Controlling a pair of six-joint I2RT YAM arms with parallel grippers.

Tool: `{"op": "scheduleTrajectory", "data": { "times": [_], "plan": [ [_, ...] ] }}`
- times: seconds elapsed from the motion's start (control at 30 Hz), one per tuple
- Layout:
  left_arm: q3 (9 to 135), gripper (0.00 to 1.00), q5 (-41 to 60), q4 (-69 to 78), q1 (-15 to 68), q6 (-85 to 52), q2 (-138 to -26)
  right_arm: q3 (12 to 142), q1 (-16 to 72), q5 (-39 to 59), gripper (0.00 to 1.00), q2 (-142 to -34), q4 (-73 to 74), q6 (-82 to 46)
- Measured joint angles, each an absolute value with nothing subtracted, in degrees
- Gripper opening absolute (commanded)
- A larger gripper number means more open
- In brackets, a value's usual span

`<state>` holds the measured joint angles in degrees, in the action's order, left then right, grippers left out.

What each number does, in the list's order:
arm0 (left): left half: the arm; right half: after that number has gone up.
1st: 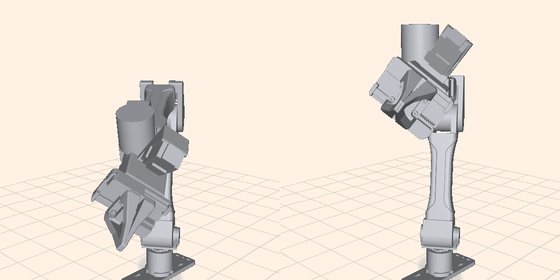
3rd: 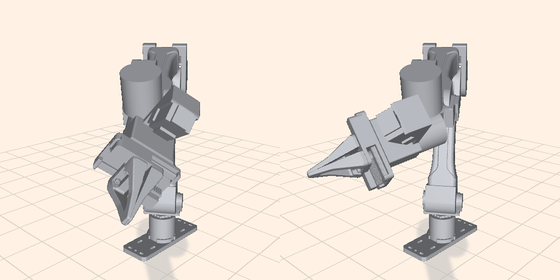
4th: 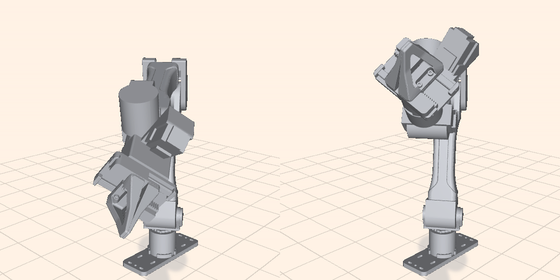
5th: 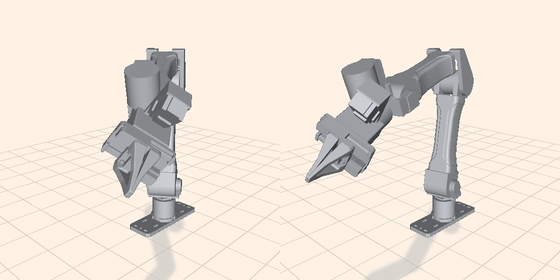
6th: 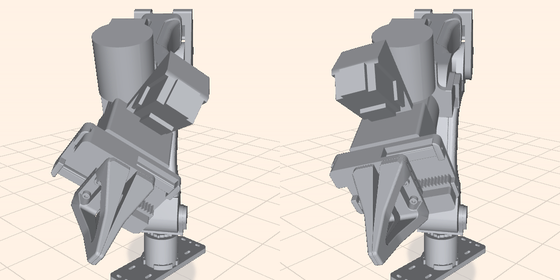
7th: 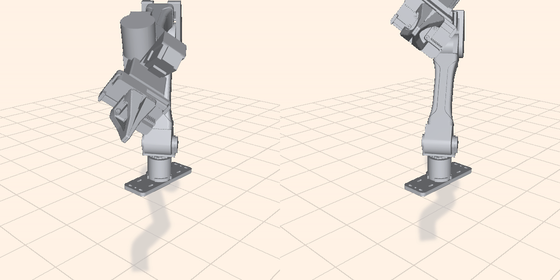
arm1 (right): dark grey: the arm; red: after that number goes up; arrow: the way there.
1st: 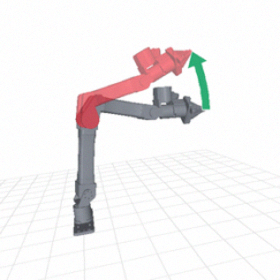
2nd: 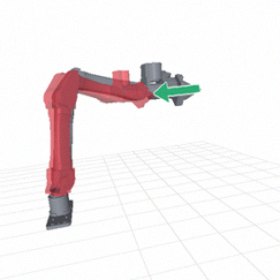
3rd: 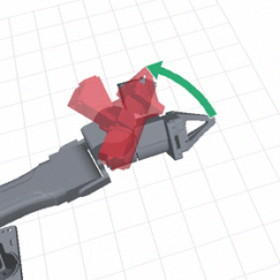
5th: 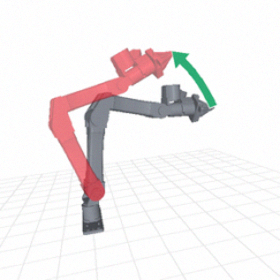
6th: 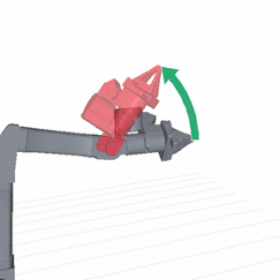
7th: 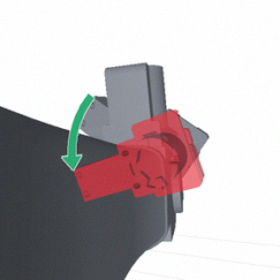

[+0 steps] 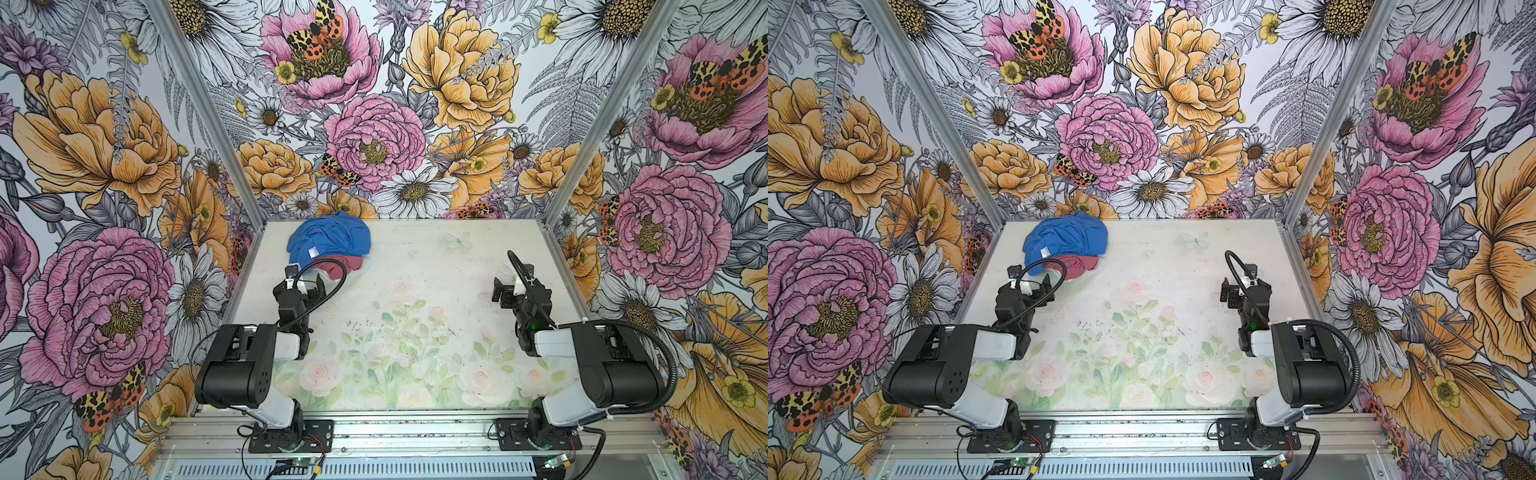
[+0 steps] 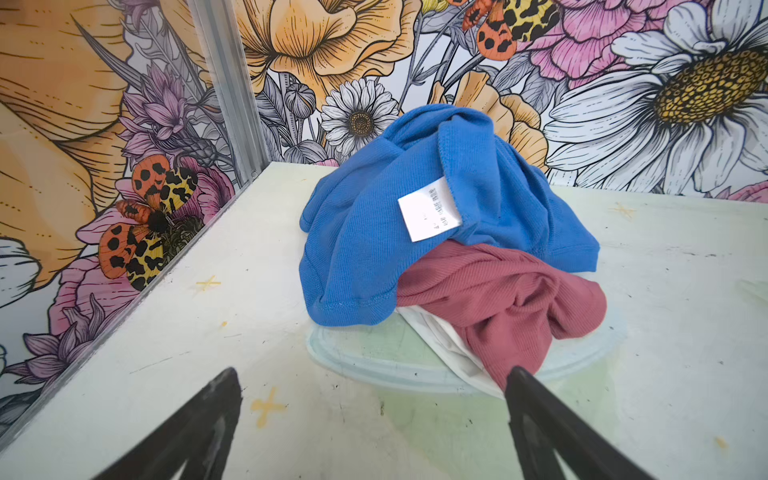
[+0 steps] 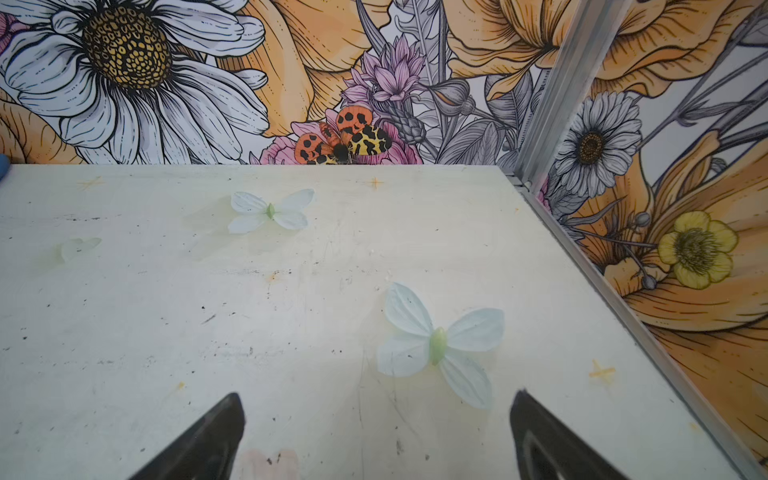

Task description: Pick out a specific cloth from the pile

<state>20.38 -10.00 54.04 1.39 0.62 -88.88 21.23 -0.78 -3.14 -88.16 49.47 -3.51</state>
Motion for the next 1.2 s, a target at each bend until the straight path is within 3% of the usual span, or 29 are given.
{"op": "scheduleTrajectory", "data": {
  "times": [0.83,1.03,1.2],
  "plan": [
    [20.3,0.99,-10.4,54.2,1.4,0.6,-88.8,21.1,-0.8,-3.1,0.99,-88.0,49.9,-3.4],
    [22.3,0.99,-19.0,39.0,6.0,-0.5,-74.2,21.9,2.5,-4.6,1.0,-72.4,38.0,-2.5],
    [34.6,0.98,-17.0,22.6,6.4,-9.5,-66.8,35.4,9.1,-3.8,1.0,-63.5,22.4,-5.0]
  ]
}}
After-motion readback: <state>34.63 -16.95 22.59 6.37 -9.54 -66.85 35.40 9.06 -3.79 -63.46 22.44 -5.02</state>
